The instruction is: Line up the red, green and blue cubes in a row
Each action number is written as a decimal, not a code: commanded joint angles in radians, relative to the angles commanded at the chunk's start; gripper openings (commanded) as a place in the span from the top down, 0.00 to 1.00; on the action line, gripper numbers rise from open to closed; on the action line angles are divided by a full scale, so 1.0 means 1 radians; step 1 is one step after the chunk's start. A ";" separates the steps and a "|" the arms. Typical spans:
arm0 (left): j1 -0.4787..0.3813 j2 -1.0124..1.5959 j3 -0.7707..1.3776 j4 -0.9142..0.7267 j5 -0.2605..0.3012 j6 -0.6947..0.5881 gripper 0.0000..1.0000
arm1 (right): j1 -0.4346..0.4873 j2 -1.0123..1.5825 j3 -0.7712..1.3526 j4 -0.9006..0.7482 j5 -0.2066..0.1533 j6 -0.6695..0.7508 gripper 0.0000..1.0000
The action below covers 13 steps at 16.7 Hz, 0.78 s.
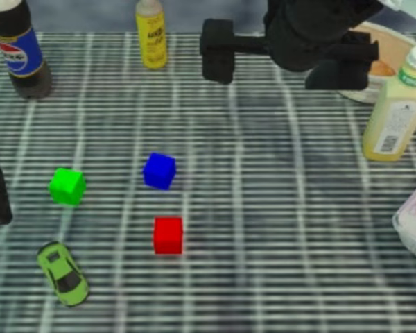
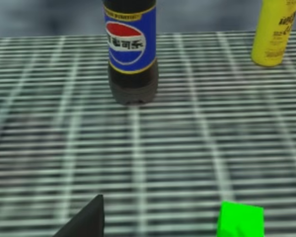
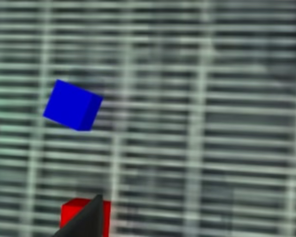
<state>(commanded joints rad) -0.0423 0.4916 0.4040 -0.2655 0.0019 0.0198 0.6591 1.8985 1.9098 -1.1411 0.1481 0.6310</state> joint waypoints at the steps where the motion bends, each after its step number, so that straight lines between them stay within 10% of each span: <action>1: -0.006 0.083 0.061 -0.046 0.000 0.003 0.00 | -0.038 -0.113 -0.098 0.053 0.010 -0.040 0.00; 7: -0.047 0.618 0.442 -0.341 0.000 0.026 0.00 | -0.280 -0.829 -0.776 0.403 0.030 -0.291 0.00; 13: -0.084 1.132 0.810 -0.611 0.000 0.046 0.00 | -0.488 -1.427 -1.414 0.762 -0.027 -0.500 0.00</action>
<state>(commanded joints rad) -0.1267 1.6235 1.2143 -0.8767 0.0020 0.0659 0.1713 0.4718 0.4954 -0.3794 0.1215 0.1308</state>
